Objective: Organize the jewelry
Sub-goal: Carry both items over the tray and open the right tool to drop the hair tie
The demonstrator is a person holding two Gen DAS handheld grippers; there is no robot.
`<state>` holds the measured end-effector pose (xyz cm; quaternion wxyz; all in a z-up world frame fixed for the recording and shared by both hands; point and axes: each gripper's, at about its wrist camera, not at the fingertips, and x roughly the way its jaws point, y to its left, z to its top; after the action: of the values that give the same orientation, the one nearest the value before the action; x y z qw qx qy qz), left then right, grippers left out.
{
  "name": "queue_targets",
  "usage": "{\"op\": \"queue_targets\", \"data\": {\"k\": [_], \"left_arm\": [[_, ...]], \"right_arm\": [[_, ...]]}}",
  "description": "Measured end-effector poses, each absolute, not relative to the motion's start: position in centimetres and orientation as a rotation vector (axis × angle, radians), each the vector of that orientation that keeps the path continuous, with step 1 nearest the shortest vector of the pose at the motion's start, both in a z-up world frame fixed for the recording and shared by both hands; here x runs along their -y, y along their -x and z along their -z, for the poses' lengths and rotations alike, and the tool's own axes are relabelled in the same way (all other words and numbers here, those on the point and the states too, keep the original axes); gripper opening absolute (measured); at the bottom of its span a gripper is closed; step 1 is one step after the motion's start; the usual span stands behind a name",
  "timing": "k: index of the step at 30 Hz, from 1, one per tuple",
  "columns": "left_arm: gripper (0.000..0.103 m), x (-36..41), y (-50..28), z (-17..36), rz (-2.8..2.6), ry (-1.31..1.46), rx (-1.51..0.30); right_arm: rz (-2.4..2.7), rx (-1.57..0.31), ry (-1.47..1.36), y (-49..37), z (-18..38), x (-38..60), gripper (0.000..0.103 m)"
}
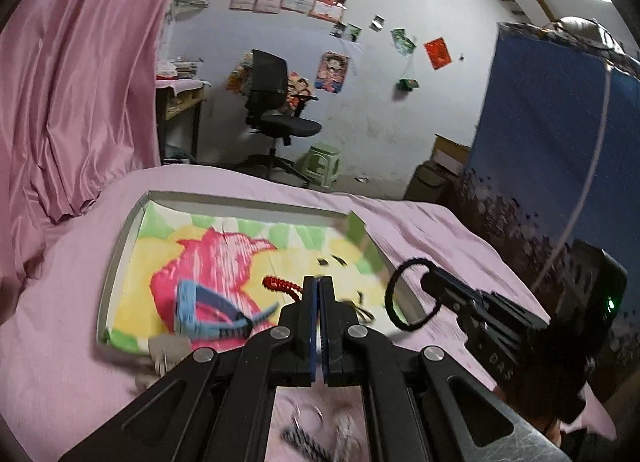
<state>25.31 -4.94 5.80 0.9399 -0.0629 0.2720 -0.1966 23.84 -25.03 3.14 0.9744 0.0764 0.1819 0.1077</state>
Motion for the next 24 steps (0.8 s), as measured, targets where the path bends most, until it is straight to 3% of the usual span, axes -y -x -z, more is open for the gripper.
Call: {"op": "queue_targets", "data": {"k": [11, 24], "left_arm": [[0.002, 6.7, -30.6, -3.3, 0.344, 0.129, -0.667], [0.002, 7.4, -31.6, 0.9, 0.272, 0.06, -0.84]], "right_arm": [[-0.157, -0.508, -0.212, -28.2, -0.1, 25.2, 0.005], [-0.133, -0.657, -0.229, -30.2, 3.1, 25.5, 0.005]]}}
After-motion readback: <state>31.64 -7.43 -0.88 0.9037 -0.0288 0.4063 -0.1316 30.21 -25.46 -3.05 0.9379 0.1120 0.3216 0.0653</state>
